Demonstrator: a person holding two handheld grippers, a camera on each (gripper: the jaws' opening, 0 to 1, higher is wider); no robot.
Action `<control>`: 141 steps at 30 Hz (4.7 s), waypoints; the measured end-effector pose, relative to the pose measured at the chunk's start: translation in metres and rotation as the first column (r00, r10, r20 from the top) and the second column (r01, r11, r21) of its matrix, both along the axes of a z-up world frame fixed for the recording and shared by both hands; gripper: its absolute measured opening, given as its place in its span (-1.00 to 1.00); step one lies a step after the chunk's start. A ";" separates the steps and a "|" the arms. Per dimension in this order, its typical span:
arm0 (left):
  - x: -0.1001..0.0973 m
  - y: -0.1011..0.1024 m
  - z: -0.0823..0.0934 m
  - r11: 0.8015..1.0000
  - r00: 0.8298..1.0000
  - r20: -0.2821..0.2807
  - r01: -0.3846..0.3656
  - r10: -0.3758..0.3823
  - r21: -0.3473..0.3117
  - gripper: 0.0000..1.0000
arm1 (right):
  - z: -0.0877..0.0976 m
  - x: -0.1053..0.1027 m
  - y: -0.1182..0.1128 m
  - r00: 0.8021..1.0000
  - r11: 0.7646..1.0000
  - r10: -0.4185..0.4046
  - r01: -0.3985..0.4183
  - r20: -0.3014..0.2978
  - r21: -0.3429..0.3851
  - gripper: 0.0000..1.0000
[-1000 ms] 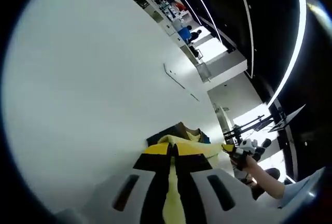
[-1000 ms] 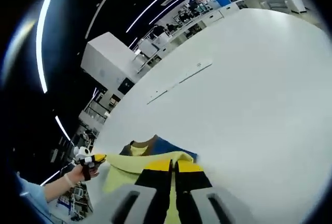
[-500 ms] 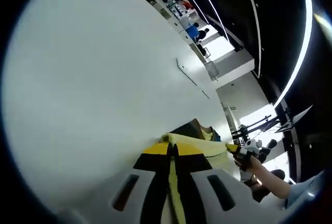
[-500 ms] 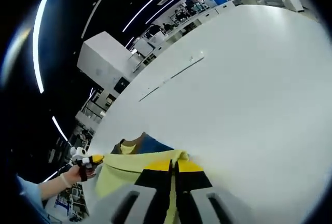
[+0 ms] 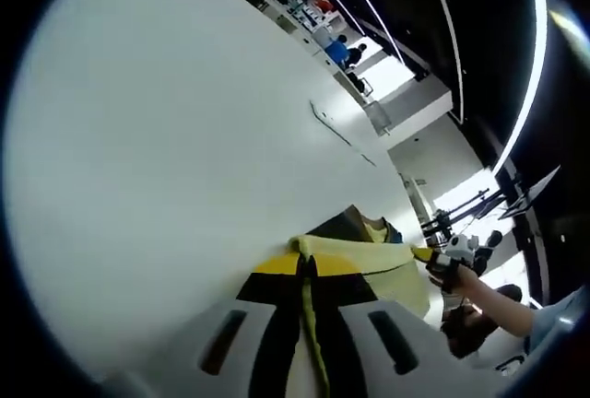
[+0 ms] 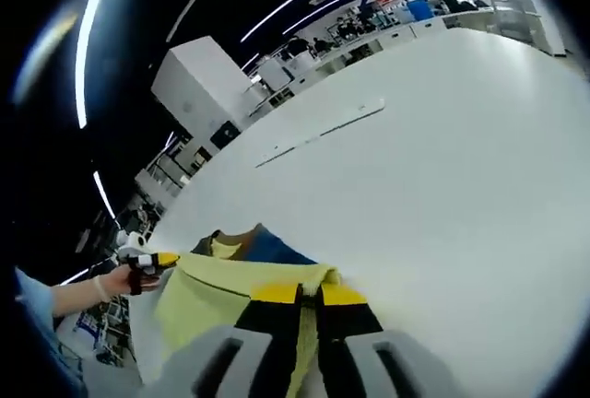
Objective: Fold the garment on the visible template until the final outline fits inside the template.
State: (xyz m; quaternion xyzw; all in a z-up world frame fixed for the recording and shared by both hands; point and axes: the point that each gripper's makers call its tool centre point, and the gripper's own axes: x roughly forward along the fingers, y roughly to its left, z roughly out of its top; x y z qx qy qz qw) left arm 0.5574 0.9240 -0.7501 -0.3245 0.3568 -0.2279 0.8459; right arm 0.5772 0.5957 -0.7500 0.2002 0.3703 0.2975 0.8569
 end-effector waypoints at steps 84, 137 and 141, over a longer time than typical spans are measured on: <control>0.040 0.007 -0.003 0.743 0.913 0.068 0.282 -0.402 0.608 -1.00 | -0.010 0.042 0.000 0.790 0.591 0.606 -0.371 0.092 -0.716 -1.00; 0.052 -0.054 -0.010 0.403 0.613 0.024 0.490 -0.790 0.773 -0.81 | -0.015 0.034 0.057 0.603 0.468 0.797 -0.577 0.038 -0.669 -0.79; 0.049 -0.055 -0.013 0.389 0.601 0.011 0.502 -0.799 0.773 -0.83 | -0.015 0.033 0.056 0.603 0.467 0.797 -0.577 0.035 -0.670 -0.92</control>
